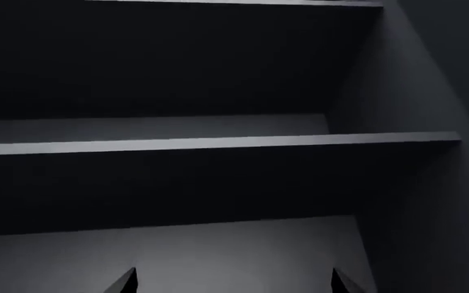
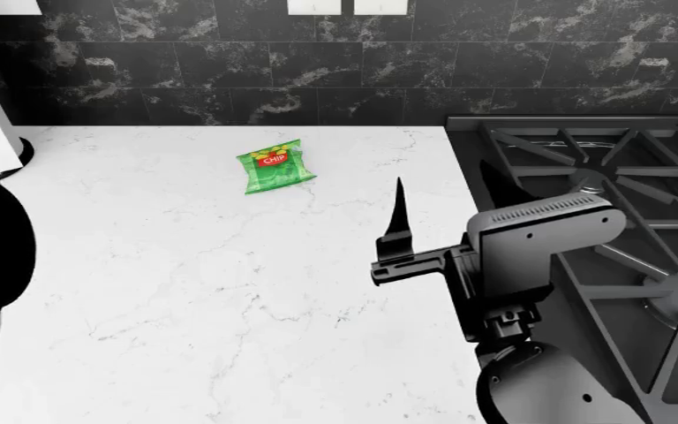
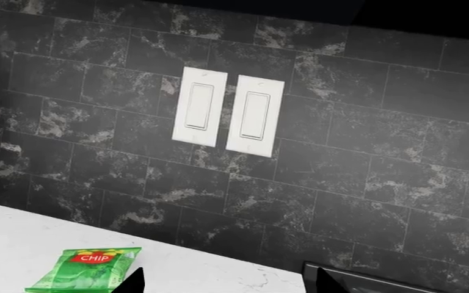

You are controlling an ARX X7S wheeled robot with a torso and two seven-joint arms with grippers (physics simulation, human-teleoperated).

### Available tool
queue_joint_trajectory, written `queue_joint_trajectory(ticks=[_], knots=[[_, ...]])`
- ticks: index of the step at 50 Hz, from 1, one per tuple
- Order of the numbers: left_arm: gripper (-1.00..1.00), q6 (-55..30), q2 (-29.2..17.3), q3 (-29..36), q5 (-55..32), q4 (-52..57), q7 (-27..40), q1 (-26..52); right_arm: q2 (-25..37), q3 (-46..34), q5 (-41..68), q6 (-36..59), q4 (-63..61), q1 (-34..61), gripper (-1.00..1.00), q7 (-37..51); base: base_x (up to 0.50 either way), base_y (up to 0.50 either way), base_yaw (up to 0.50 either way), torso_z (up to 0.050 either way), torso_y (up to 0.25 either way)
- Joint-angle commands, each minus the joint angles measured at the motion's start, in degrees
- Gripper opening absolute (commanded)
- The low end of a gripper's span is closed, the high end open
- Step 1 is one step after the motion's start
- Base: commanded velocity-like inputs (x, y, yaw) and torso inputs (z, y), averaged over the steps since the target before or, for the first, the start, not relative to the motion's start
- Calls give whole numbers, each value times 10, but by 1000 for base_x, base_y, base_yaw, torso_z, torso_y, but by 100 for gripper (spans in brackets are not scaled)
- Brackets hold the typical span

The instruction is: Pick the butter stick from the counter and place it in the cabinet.

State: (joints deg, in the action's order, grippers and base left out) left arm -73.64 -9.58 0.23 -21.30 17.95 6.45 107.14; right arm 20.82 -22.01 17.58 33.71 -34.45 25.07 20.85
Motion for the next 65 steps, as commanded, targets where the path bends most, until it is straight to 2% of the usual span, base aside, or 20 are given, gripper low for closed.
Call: queue_joint_trajectory(ticks=[1, 34, 51, 62, 65], knots=[[100, -40, -3, -3, -14, 62, 13, -23, 2, -1, 2, 4, -4, 2, 100, 2, 0, 0, 0, 0, 0], [100, -110, -10, -33, -48, 162, 38, -81, 4, -6, 5, 6, -1, 8, 100, 6, 0, 0, 0, 0, 0], [100, -157, -6, -72, -87, 216, 55, -89, 5, -8, 7, 6, -4, 8, 100, 9, 0, 0, 0, 0, 0], [100, -161, -25, -101, -192, 231, 135, -109, 6, -9, 8, 5, -3, 8, 100, 11, 0, 0, 0, 0, 0], [100, -162, -35, -112, -253, 234, 180, -107, 6, -10, 8, 4, -3, 7, 100, 11, 0, 0, 0, 0, 0]])
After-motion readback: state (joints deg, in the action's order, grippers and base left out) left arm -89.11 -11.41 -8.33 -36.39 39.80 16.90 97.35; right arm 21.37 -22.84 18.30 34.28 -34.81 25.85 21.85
